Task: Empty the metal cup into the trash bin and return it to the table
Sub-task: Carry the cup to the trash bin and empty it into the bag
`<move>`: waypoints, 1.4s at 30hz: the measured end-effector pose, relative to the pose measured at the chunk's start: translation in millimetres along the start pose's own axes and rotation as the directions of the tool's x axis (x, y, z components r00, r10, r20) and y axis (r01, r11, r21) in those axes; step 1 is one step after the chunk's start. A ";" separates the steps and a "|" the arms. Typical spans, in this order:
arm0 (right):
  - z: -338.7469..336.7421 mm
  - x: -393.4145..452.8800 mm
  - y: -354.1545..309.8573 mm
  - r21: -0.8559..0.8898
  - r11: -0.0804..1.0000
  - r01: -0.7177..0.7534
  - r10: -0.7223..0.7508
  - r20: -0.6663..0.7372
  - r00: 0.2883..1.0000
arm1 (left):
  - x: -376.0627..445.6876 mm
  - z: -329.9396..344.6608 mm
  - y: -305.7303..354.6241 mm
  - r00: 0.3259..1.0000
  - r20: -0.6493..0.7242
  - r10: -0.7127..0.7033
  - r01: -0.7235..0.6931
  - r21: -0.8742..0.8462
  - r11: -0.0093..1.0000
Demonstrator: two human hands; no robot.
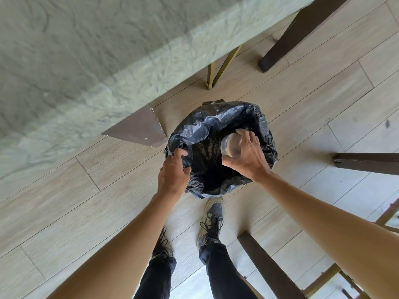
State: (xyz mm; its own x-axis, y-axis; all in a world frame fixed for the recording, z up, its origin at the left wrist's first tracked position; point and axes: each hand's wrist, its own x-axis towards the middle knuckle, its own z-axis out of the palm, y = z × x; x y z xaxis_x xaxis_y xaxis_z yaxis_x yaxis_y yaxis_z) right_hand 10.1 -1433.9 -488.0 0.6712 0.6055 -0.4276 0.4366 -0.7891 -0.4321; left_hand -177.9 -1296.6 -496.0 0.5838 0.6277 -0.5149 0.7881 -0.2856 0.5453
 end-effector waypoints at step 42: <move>-109.3 -76.7 -26.9 0.818 -0.370 -0.440 0.166 0.524 0.835 | -75.8 -58.9 69.6 0.983 -0.045 0.180 -0.185 -0.168 0.968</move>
State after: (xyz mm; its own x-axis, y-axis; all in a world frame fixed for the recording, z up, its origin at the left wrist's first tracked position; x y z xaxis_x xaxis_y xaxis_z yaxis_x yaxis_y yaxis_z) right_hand 12.3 -1470.4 -356.7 0.3192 0.4286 -0.8452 -0.9470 0.1105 -0.3017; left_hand -178.8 -1321.4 -380.0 0.7066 0.5981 -0.3782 0.6222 -0.2706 0.7346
